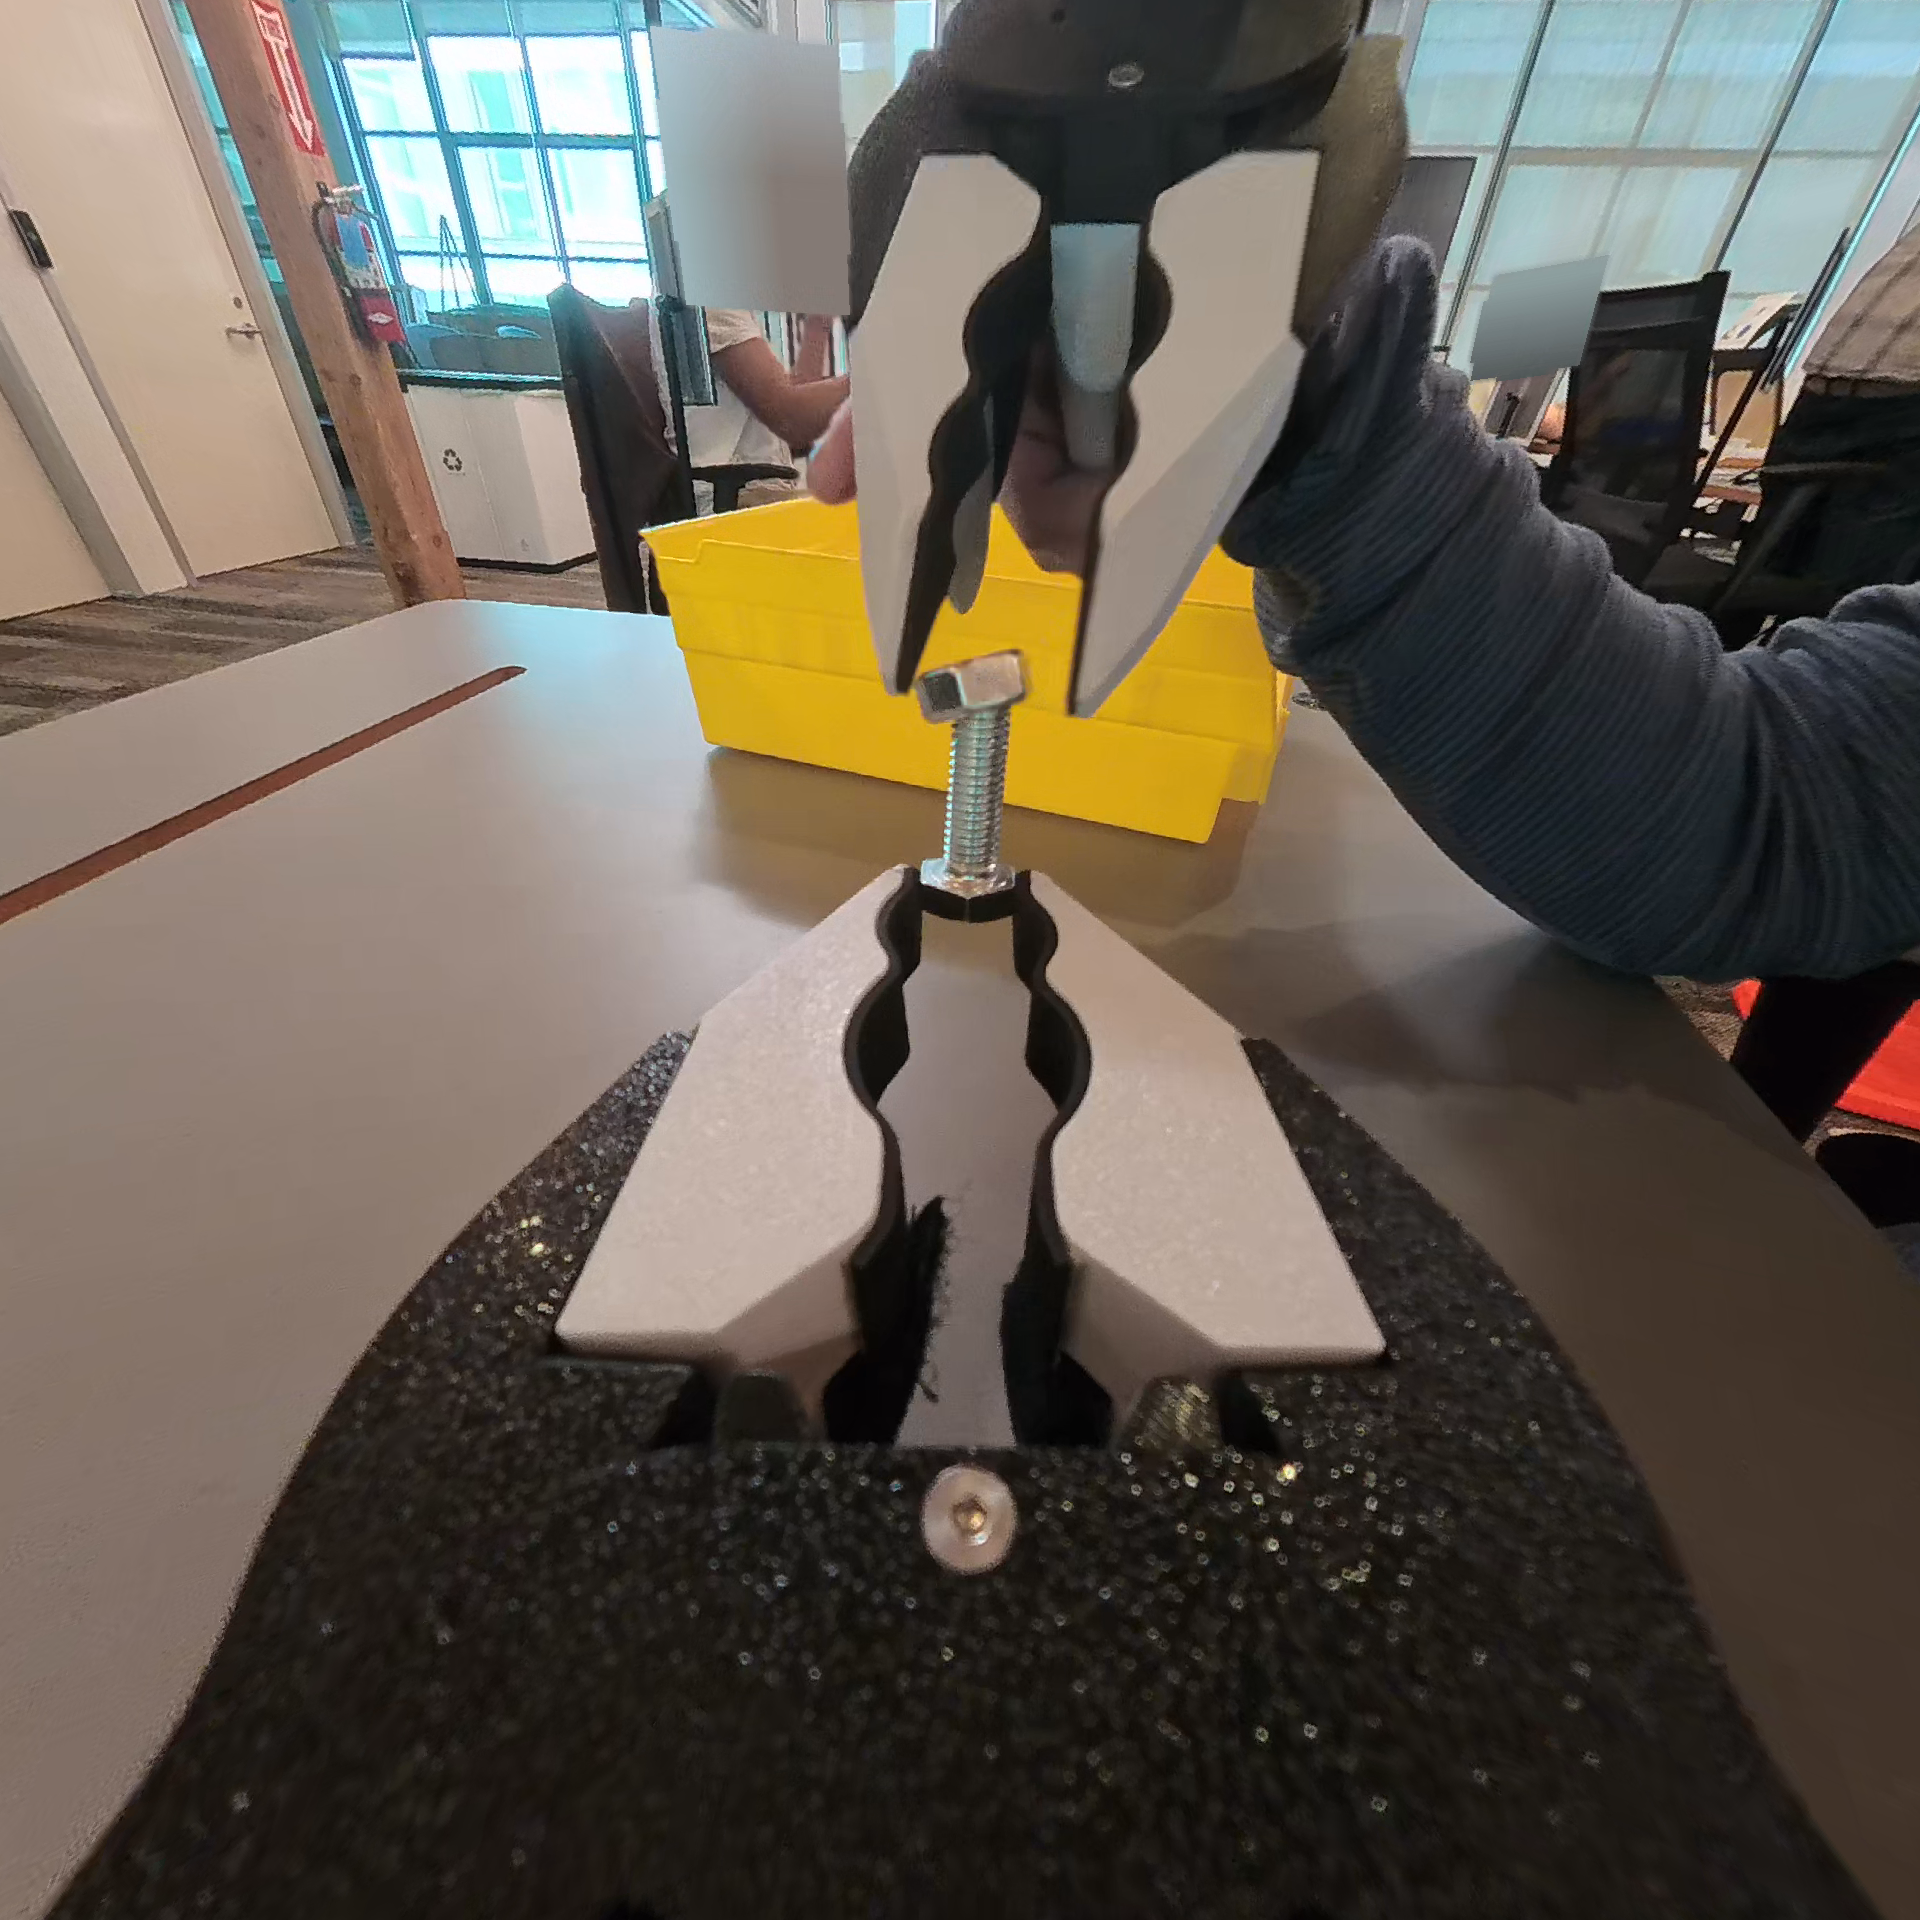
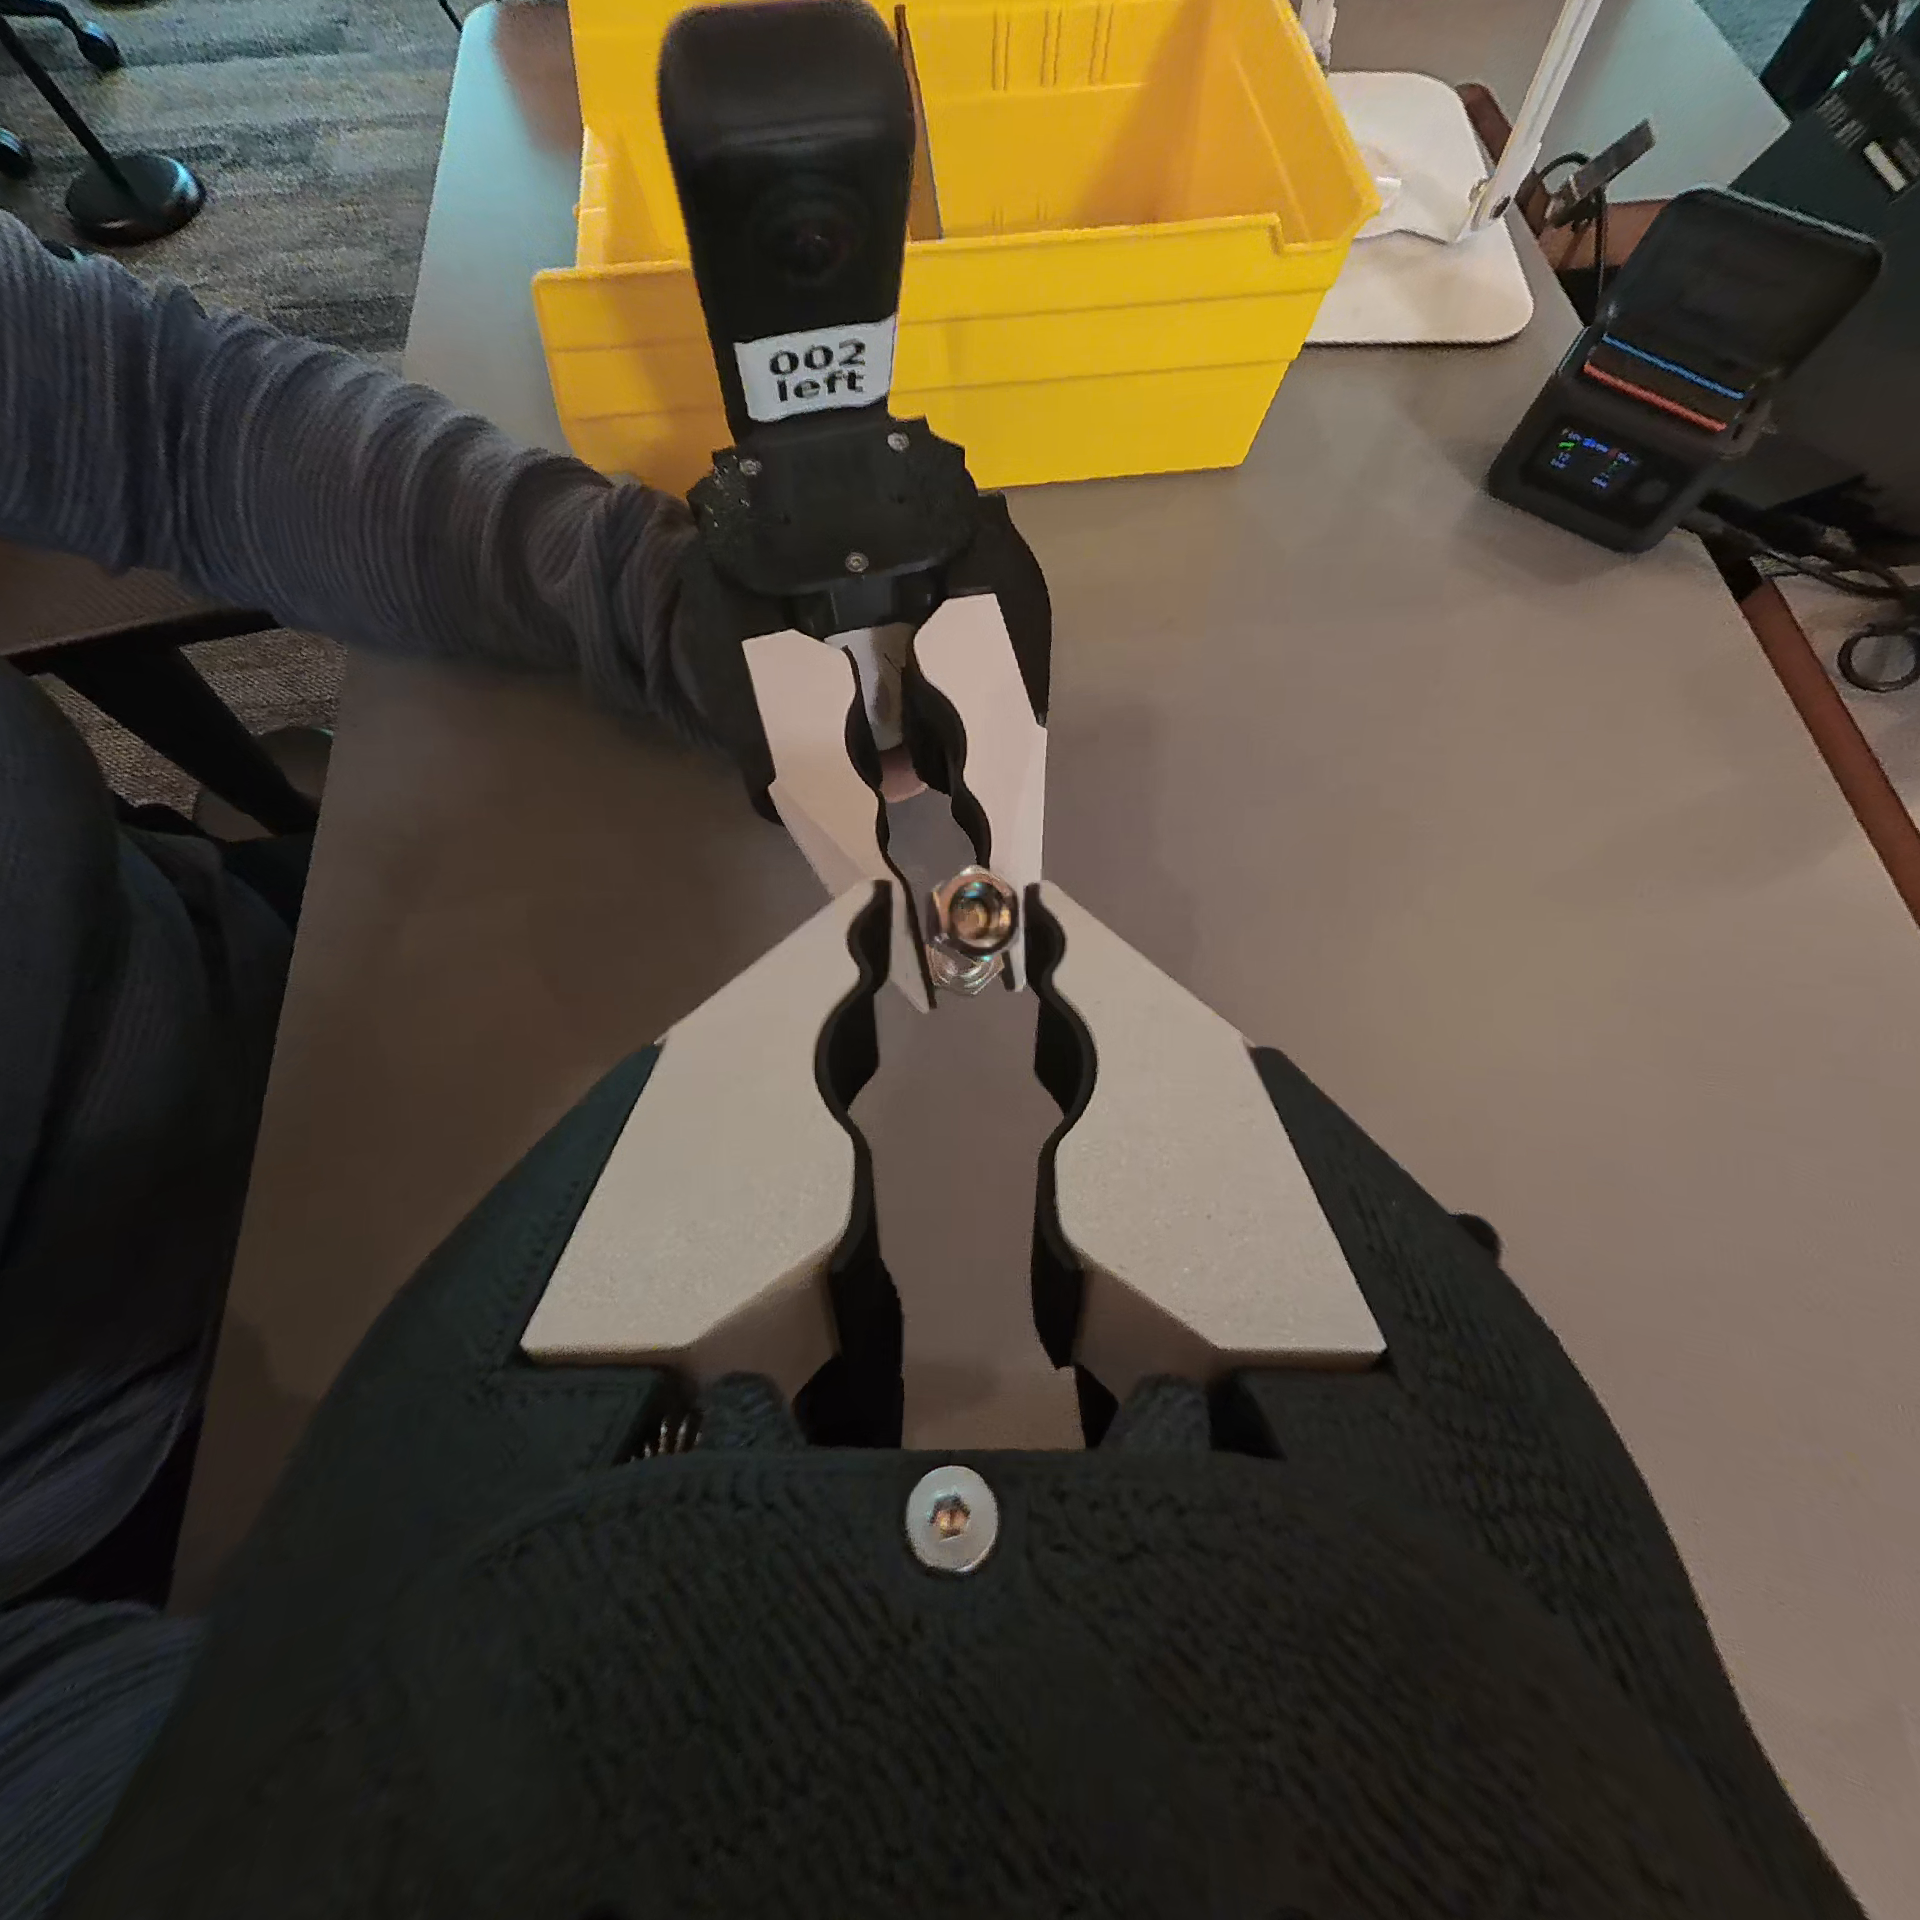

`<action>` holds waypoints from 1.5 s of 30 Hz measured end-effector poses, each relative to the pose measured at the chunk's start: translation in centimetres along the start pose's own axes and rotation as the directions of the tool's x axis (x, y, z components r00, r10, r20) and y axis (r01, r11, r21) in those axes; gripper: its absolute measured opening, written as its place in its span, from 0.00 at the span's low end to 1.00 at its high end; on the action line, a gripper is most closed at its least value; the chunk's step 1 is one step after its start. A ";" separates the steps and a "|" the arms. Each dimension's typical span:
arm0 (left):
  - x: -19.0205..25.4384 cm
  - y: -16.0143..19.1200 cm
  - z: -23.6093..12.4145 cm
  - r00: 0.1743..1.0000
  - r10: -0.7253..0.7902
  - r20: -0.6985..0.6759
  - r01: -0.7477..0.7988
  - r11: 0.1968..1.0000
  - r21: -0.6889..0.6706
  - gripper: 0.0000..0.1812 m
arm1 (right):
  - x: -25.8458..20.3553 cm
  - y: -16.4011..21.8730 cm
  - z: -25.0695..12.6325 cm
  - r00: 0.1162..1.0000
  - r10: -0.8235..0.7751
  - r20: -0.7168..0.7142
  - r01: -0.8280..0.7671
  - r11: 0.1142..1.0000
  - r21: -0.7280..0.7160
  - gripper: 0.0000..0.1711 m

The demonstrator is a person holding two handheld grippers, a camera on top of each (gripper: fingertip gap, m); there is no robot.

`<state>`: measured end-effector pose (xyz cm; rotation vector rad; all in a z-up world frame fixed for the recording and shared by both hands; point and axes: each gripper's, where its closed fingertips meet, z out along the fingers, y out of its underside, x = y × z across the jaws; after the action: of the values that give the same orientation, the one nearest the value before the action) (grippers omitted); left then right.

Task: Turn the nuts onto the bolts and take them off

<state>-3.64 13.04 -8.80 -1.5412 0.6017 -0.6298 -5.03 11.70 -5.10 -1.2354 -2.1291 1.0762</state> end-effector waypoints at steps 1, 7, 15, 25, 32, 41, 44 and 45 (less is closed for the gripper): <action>0.0 0.0 0.0 1.000 -0.004 0.001 0.004 1.000 0.001 0.08 | -0.1 -0.2 0.0 1.000 0.004 0.005 -0.004 1.000 0.014 0.16; -0.2 -0.3 -0.2 1.000 -0.014 0.007 0.014 1.000 0.019 0.08 | 0.1 -1.0 -0.6 1.000 -0.001 -0.004 0.001 0.998 0.064 0.17; -1.4 -1.8 -1.3 0.998 -0.042 0.056 0.034 0.989 0.143 0.08 | 2.6 -5.8 -3.0 0.955 0.060 -0.290 0.099 0.859 0.503 0.36; 0.1 -1.9 -1.1 1.000 0.006 -0.021 -0.002 0.989 0.150 0.08 | 0.1 -2.9 -1.0 0.962 0.271 0.046 -0.230 0.704 0.672 0.30; 2.7 -1.8 -0.9 0.979 -0.008 -0.203 0.037 0.990 0.138 0.08 | -1.9 -2.4 -0.6 0.957 0.203 0.208 -0.290 0.719 0.632 0.19; 3.4 -1.4 -0.6 0.969 -0.019 -0.246 0.046 0.993 0.105 0.08 | -2.9 -2.2 -0.6 0.968 0.150 0.200 -0.242 0.758 0.606 0.10; 3.4 -1.2 -0.3 0.972 -0.023 -0.235 0.044 0.995 0.085 0.08 | -2.8 -1.7 -0.6 0.979 0.135 0.150 -0.198 0.790 0.580 0.09; 3.2 -1.0 -0.2 0.975 -0.025 -0.221 0.043 0.996 0.076 0.08 | -2.6 -1.6 -0.6 0.984 0.132 0.123 -0.179 0.803 0.569 0.10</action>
<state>-1.50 10.67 -7.62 -1.4188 0.7092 -0.8488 -4.10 9.20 -3.48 -1.0808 -1.5648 1.7093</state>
